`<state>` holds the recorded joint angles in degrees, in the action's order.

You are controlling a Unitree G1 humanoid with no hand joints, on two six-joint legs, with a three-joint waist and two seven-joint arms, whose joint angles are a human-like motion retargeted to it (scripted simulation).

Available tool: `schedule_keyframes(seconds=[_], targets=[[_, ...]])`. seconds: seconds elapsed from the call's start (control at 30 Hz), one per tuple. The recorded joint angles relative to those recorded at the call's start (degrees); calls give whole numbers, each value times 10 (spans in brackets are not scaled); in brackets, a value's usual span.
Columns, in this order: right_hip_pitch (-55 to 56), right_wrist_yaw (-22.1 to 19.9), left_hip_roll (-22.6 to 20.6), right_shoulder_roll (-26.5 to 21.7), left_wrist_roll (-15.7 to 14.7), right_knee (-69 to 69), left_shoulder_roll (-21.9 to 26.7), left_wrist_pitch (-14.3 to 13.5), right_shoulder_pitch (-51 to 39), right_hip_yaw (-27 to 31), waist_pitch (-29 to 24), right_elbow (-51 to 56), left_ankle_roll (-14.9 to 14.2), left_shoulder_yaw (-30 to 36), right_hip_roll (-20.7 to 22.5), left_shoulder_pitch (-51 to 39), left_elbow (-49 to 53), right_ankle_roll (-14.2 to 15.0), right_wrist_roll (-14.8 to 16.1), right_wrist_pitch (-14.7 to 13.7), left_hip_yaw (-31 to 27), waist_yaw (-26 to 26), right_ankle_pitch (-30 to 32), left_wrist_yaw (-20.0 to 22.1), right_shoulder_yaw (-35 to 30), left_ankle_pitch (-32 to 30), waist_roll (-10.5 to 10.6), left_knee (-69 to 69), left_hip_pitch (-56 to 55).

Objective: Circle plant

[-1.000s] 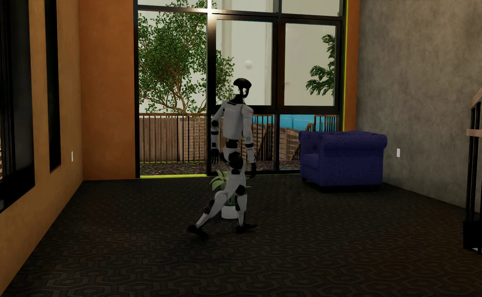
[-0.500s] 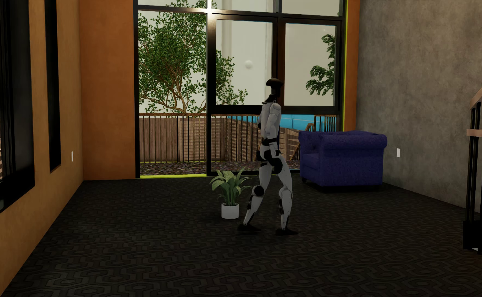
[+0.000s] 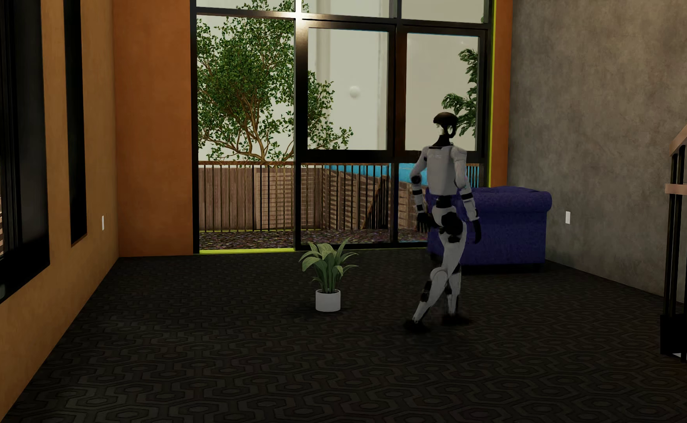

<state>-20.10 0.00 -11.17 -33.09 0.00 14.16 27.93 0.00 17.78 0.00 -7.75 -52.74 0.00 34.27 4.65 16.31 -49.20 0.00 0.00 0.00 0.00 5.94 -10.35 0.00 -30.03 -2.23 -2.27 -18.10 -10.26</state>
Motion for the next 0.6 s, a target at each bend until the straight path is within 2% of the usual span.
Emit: schedule_keyframes(seconds=[0.07,0.1,0.13,0.2,0.23,0.27,0.33,0.37,0.4,0.47,0.53,0.6], targets=[[-31,0,-7,-2,0,6,-6,0,-21,0,6,7,0,19,19,-2,-17,0,0,0,0,1,29,0,24,27,9,-40,23],[-43,0,0,2,0,58,-6,0,-23,0,10,15,0,32,16,1,-27,0,0,0,0,6,-30,0,44,-52,8,70,11],[-45,0,1,12,0,89,-4,0,-22,0,17,23,0,42,2,7,-38,0,0,0,0,10,-39,0,59,-76,-1,48,2],[1,0,-4,39,0,231,5,0,-17,0,31,30,0,76,-44,7,-69,0,0,0,0,-1,57,0,58,-268,-23,-37,-35],[48,0,-21,51,0,337,10,0,-13,0,32,29,0,88,-76,-2,-80,0,0,0,0,-2,114,0,44,-257,-28,-52,-22],[121,0,-31,59,0,448,13,0,-16,0,32,23,0,90,-99,-14,-83,0,0,0,0,5,136,0,17,-214,-31,-50,-4],[265,0,-37,69,0,587,15,0,-25,0,38,12,0,59,-101,-37,-75,0,0,0,0,2,56,0,-38,-105,-25,-44,24],[312,0,-38,71,0,587,14,0,-21,0,40,12,0,36,-92,-45,-64,0,0,0,0,-12,28,0,-52,-58,-16,-37,49],[351,0,-36,70,0,542,13,0,-13,0,44,17,0,8,-77,-46,-42,0,0,0,0,-26,17,0,-56,-14,-7,-35,68],[397,0,-31,71,0,344,11,0,3,0,58,20,0,-35,-52,-43,10,0,0,0,0,-53,44,0,-45,63,3,-41,87],[394,0,-27,73,0,126,8,0,9,0,61,1,0,-33,-37,-52,30,0,0,0,0,-68,95,0,-48,125,8,-63,105],[386,0,-15,67,0,54,0,0,9,0,60,-23,0,-29,-52,-59,15,0,0,0,0,-73,146,0,-79,160,15,-104,109]])
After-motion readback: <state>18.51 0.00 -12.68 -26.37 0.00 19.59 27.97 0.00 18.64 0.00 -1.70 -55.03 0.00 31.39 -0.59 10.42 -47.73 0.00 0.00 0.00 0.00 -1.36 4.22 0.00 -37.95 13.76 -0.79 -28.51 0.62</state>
